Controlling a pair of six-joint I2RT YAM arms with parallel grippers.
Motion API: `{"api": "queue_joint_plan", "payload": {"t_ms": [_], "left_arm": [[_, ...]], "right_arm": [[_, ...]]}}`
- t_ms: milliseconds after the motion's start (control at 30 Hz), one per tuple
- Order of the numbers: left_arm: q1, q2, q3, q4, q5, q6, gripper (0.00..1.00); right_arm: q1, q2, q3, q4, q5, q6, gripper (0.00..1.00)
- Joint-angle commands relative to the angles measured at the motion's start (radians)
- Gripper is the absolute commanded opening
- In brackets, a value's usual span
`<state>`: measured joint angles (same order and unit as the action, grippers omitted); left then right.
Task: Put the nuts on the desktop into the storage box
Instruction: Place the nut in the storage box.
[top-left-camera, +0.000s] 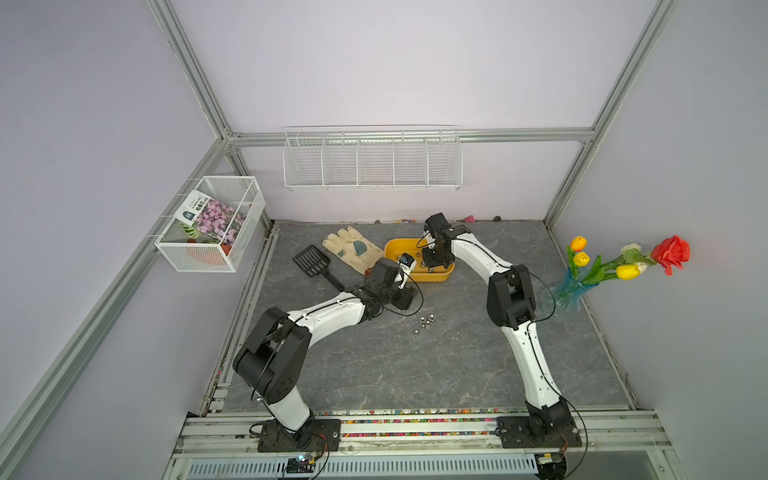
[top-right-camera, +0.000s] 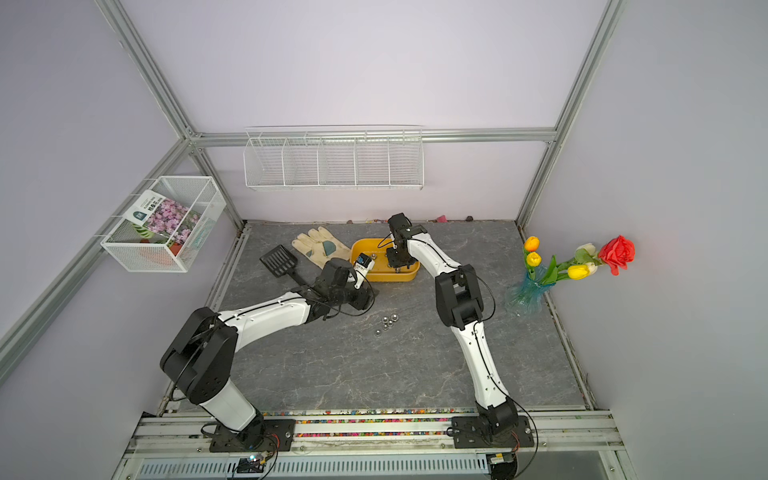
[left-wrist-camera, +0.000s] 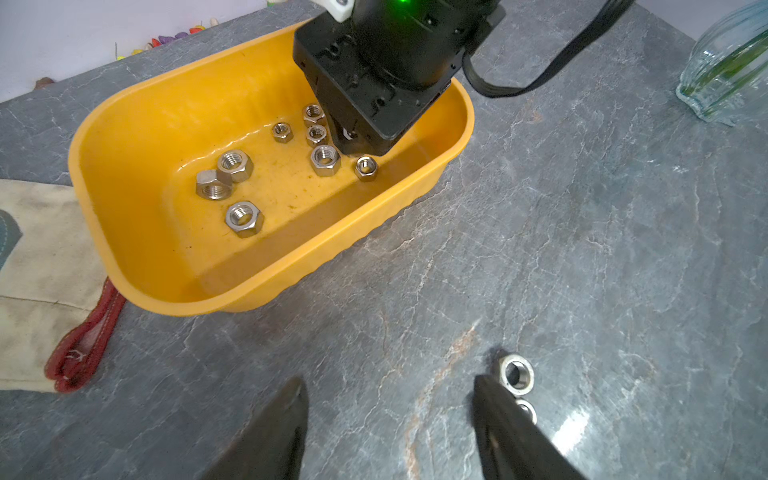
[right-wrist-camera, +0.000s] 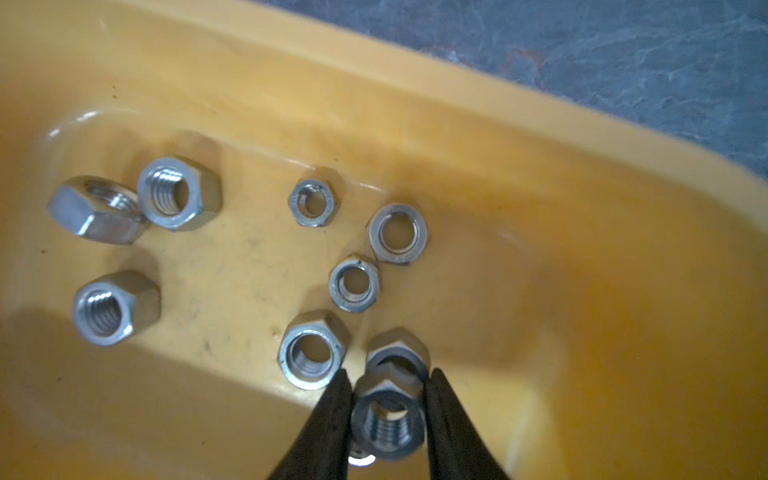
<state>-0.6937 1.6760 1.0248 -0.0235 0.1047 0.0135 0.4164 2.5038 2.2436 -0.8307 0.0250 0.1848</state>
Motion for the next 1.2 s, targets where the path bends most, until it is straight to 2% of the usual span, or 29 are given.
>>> {"api": "queue_joint_plan", "payload": {"t_ms": [0,233,567,667,900,1000,1167], "left_arm": [[0.005,0.005,0.013,0.013,0.01,0.018,0.66],[0.005,-0.05,-0.025,0.036,0.006,0.023,0.65],[0.005,-0.181,-0.09,0.043,-0.023,0.017,0.66],[0.004,-0.222,-0.102,0.033,-0.023,0.008,0.66],[-0.014,-0.299,-0.152,0.002,-0.029,-0.021,0.66],[-0.04,-0.331,-0.181,-0.004,-0.051,-0.036,0.66],[-0.066,-0.378,-0.226,-0.003,-0.068,-0.057,0.66]], "right_arm": [[-0.004,0.012,0.006,-0.016,-0.011,-0.011,0.39],[-0.004,-0.056,-0.001,-0.041,-0.039,-0.023,0.45],[0.056,-0.365,-0.211,0.025,0.022,-0.048,0.46],[0.101,-0.474,-0.32,0.036,0.069,-0.057,0.46],[0.2,-0.711,-0.723,0.115,0.116,0.015,0.46],[0.232,-0.758,-0.856,0.143,0.108,0.049,0.46],[0.27,-0.768,-0.992,0.191,0.092,0.092,0.46]]}}
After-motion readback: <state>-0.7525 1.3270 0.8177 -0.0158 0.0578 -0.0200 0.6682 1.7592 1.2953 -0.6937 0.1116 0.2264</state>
